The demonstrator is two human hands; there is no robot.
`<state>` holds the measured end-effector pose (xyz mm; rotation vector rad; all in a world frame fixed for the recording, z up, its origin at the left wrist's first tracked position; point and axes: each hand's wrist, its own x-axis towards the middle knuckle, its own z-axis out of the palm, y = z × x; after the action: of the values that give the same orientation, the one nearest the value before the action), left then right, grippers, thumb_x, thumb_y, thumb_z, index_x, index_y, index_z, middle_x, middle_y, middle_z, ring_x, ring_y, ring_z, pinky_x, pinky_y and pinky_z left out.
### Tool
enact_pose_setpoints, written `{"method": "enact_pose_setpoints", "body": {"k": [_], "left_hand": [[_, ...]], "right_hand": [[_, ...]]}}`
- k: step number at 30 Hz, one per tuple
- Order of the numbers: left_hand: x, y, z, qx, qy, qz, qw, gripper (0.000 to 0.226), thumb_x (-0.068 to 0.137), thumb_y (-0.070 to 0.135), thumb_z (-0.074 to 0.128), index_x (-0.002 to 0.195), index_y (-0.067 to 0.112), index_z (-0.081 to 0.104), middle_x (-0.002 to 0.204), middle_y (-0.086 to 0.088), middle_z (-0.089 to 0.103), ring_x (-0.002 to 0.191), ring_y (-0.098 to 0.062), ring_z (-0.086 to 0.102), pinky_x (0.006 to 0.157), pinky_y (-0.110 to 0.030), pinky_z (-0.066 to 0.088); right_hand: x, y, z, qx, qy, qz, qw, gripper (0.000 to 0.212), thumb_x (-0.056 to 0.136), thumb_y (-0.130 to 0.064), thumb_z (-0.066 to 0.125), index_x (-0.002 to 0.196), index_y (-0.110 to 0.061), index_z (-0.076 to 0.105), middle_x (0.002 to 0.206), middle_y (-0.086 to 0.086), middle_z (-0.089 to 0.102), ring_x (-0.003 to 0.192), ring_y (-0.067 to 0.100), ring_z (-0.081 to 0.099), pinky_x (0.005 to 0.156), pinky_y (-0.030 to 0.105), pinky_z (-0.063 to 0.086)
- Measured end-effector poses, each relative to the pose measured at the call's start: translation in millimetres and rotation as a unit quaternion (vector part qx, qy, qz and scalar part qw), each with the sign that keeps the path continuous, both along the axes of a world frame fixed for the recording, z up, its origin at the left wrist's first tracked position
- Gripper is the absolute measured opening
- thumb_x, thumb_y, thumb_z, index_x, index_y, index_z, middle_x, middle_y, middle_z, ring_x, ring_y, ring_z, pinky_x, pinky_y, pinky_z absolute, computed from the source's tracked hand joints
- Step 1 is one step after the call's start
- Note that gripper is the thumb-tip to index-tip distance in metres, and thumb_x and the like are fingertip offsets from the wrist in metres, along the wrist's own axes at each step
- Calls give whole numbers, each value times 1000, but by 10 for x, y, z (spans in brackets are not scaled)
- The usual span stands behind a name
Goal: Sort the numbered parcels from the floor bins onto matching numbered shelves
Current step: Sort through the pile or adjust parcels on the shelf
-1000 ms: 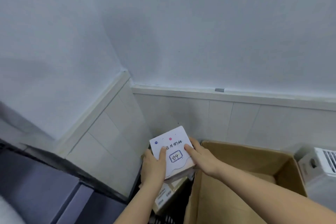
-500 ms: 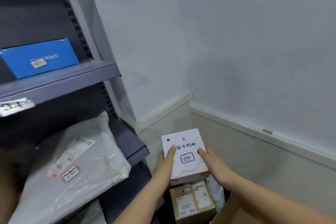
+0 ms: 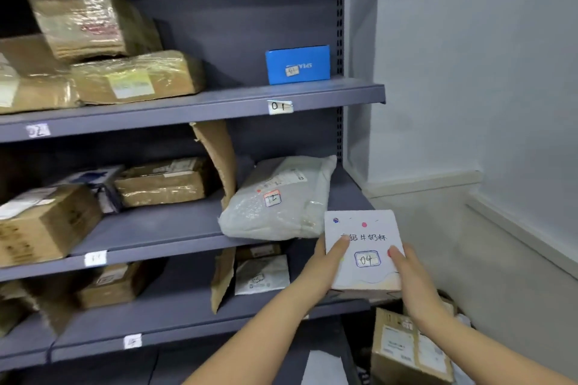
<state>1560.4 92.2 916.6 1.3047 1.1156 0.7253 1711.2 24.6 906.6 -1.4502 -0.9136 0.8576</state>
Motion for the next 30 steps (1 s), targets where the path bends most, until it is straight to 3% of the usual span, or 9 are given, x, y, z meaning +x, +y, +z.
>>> {"method": "enact_pose_setpoints", "body": {"k": [3,7,10,17,22,26,30], "left_hand": [[-66,2,7,-12,3,-35,999,62,81,61,59,135,33,49,116,16,66,105,-8,65,98,-29,49],[-114,51,80,-4,5,-19,1000,43,87,52,62,123,30,58,106,16,68,94,-4,66,77,-19,49],[-145,124,148,9,0,-6,1000,36,85,51,65,113,31,54,109,11,66,92,-5,66,69,-17,48],[-25,523,191,78,51,-16,996,65,60,71,60,113,33,59,124,5,56,107,-10,60,97,-34,49],[196,739,156,75,39,-52,995,54,70,62,62,113,30,66,122,3,63,106,-14,64,100,-36,48],[415,910,-63,53,29,-57,997,63,66,69,60,120,35,63,129,3,58,113,-12,60,104,-37,45],[427,816,45,38,20,-59,997,61,70,64,60,121,32,62,124,5,64,106,-10,64,97,-33,50]], "right_hand": [[-90,-51,-20,-10,-14,-12,1000,24,103,-26,39,125,-20,49,107,0,64,89,10,59,66,28,41],[-171,-67,11,-19,-20,-44,999,26,103,-25,39,126,-16,47,106,2,62,82,8,57,62,26,40],[-273,-33,68,-17,-27,-66,997,32,104,-27,38,132,-14,44,113,5,59,83,13,56,63,23,39],[-363,161,158,-4,-36,-98,995,30,104,-27,39,131,-14,42,116,6,57,92,19,55,68,27,40],[-186,335,143,-2,-68,-115,991,40,102,-33,41,136,-13,42,125,9,57,110,27,55,95,40,42],[29,470,54,-27,-85,-105,990,71,87,-60,37,145,-19,34,133,3,54,122,27,50,106,49,37],[129,488,57,-41,-71,-91,992,56,99,-47,38,147,-21,31,136,7,52,123,27,49,107,50,36]]}}
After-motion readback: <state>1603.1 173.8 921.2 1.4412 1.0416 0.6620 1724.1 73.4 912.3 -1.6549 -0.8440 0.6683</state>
